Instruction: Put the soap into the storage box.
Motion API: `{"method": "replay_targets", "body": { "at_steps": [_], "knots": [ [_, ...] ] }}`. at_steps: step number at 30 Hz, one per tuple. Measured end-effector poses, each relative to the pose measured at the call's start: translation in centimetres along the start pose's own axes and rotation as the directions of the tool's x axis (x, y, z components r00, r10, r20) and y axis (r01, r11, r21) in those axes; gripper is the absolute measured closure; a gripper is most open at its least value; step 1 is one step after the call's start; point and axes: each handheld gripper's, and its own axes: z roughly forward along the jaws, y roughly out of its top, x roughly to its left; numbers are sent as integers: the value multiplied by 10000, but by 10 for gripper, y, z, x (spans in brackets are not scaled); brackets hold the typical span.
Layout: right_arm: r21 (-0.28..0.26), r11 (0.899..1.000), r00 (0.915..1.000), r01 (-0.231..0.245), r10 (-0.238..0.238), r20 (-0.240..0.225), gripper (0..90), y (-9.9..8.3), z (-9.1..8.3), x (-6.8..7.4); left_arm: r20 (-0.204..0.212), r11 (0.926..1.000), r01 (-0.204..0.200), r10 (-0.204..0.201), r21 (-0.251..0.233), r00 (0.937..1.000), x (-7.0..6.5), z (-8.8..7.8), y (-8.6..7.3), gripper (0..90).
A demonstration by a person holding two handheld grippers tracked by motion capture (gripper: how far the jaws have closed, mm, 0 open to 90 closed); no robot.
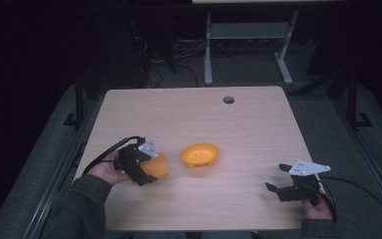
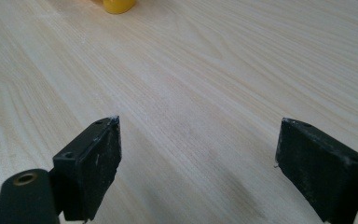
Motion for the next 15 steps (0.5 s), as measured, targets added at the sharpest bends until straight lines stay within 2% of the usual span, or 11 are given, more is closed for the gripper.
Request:
{"method": "replay_targets", "body": {
  "at_steps": [5,6,9,12,15],
  "knots": [
    [7,10000,10000,-11,11,-3,137,0,0,0,-8,9998,-192,192,1,9998,2,-3,7,207],
    [9,10000,10000,-6,6,-11,137,0,0,0,-112,9996,-267,267,-6,9996,2,-4,8,207],
    [-21,10000,10000,-49,49,-26,137,0,0,0,-21,9999,-140,140,-69,9999,4,-5,12,207],
    [-19,10000,10000,-38,38,-6,137,0,0,0,-73,9994,-334,335,35,9994,4,-7,17,207],
    [-20,10000,10000,7,-7,2,137,0,0,0,-155,9991,-421,420,-62,9990,6,-9,21,207]
  ]
}}
